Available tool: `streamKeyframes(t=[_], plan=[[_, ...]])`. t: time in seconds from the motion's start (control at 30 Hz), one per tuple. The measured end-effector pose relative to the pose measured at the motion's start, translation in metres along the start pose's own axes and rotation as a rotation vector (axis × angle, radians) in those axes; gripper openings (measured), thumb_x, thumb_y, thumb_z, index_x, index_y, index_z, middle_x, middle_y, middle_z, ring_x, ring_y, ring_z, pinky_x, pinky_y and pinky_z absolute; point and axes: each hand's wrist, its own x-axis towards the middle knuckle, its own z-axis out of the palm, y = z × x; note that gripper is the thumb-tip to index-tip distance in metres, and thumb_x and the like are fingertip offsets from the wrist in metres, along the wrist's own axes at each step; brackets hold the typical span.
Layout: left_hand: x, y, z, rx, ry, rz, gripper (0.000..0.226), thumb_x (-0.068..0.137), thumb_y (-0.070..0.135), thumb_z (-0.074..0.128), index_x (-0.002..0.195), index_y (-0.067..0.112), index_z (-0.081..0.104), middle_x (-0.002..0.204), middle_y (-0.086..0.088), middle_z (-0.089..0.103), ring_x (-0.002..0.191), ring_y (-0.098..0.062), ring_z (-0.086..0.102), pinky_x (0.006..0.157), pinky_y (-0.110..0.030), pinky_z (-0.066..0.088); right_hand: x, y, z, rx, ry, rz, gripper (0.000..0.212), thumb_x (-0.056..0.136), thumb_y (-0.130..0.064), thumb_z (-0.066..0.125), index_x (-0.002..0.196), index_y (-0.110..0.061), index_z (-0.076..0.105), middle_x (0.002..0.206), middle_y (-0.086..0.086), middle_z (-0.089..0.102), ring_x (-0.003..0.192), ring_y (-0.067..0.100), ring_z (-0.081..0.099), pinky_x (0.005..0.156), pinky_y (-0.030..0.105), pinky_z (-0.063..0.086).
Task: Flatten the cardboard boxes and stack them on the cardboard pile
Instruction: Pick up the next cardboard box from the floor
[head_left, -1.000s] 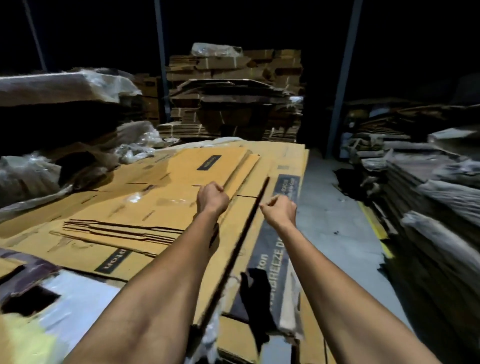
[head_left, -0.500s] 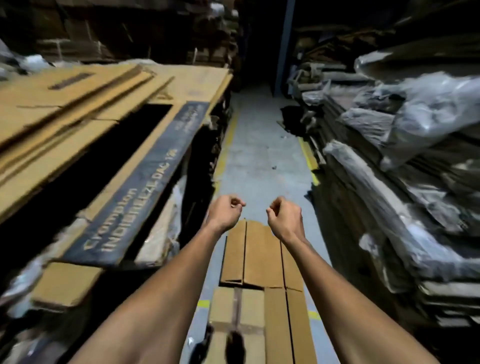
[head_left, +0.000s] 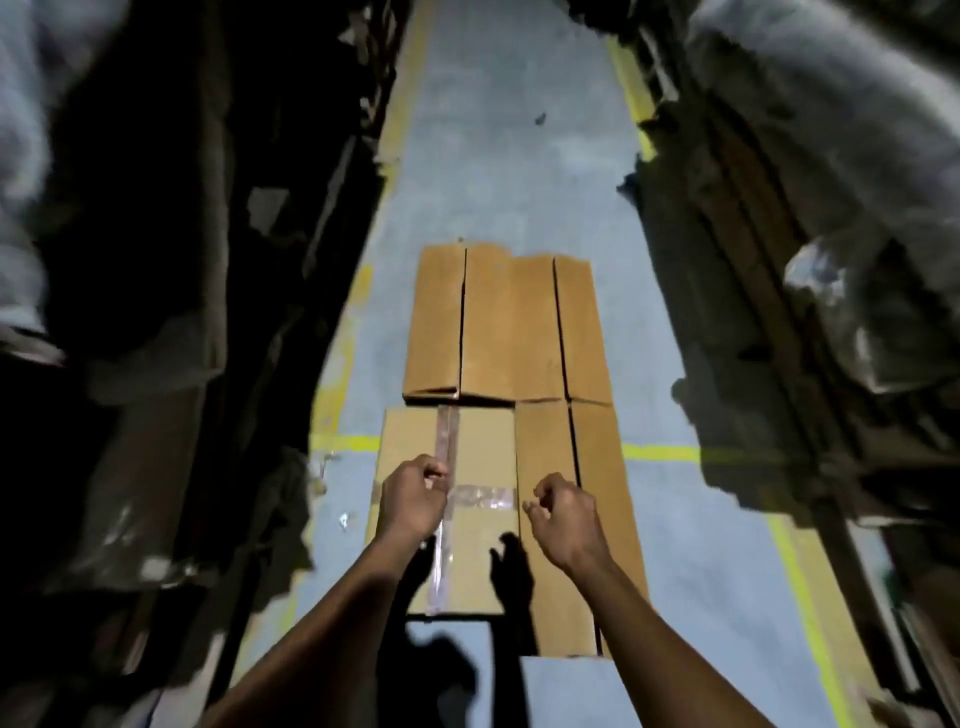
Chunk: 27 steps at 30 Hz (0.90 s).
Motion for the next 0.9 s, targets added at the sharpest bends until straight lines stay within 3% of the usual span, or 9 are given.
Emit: streamKeyframes(t=[0.17, 0.33, 0.47, 0.53, 0.7, 0.9], plan=[[0.018, -0.136, 0.075, 0.096, -0.052, -0.181, 0.035, 0.086, 0.019, 0.072, 0.121, 0.02, 0.067, 0.119, -0.007, 0.065, 0.105, -0.027, 0.069, 0.096, -0.032, 0.051, 0.0, 0.086, 0.129, 0.001, -0.152, 0.151, 0.035, 0.1, -0.033, 0.065, 0.124, -0.008, 0.058, 0.119, 0.014, 0.067, 0.114, 0.033, 0.062, 0.091, 0.034, 0.047], [0.024, -0.237, 0.115, 0.257, -0.04, -0.481, 0.093, 0.083, 0.043, 0.082, 0.154, 0.013, 0.031, 0.155, -0.018, 0.033, 0.142, -0.042, 0.035, 0.114, -0.051, 0.036, 0.002, 0.149, 0.221, 0.042, -0.245, 0.348, 0.056, 0.094, -0.042, 0.069, 0.126, -0.001, 0.048, 0.126, 0.02, 0.058, 0.121, 0.038, 0.056, 0.091, 0.037, 0.046], [0.021, -0.3, 0.134, 0.175, -0.095, -0.562, 0.128, 0.066, 0.054, 0.092, 0.158, 0.007, 0.016, 0.154, -0.02, 0.033, 0.142, -0.043, 0.039, 0.115, -0.052, 0.04, 0.004, 0.179, 0.268, 0.064, -0.226, 0.409, 0.066, 0.092, -0.046, 0.073, 0.128, 0.003, 0.047, 0.126, 0.023, 0.061, 0.122, 0.039, 0.057, 0.092, 0.037, 0.046], [0.016, -0.318, 0.141, 0.168, -0.087, -0.513, 0.126, 0.066, 0.053, 0.093, 0.156, 0.005, 0.02, 0.151, -0.02, 0.036, 0.14, -0.042, 0.042, 0.113, -0.05, 0.04, 0.002, 0.186, 0.28, 0.048, -0.181, 0.398, 0.063, 0.094, -0.042, 0.073, 0.129, 0.004, 0.048, 0.125, 0.024, 0.061, 0.122, 0.041, 0.056, 0.094, 0.039, 0.046], [0.005, -0.33, 0.144, 0.204, 0.01, -0.438, 0.088, 0.078, 0.042, 0.089, 0.14, 0.001, 0.042, 0.143, -0.022, 0.047, 0.132, -0.041, 0.05, 0.103, -0.045, 0.045, -0.008, 0.199, 0.288, 0.025, -0.076, 0.342, 0.057, 0.094, -0.035, 0.075, 0.128, 0.003, 0.051, 0.123, 0.023, 0.065, 0.12, 0.042, 0.057, 0.09, 0.04, 0.048], [-0.059, -0.35, 0.149, 0.262, 0.016, -0.457, 0.082, 0.079, 0.044, 0.089, 0.134, 0.001, 0.046, 0.139, -0.024, 0.052, 0.128, -0.043, 0.053, 0.098, -0.045, 0.047, -0.068, 0.219, 0.285, -0.016, -0.134, 0.306, 0.048, 0.093, -0.035, 0.077, 0.115, 0.0, 0.052, 0.112, 0.022, 0.067, 0.112, 0.04, 0.06, 0.076, 0.035, 0.042]])
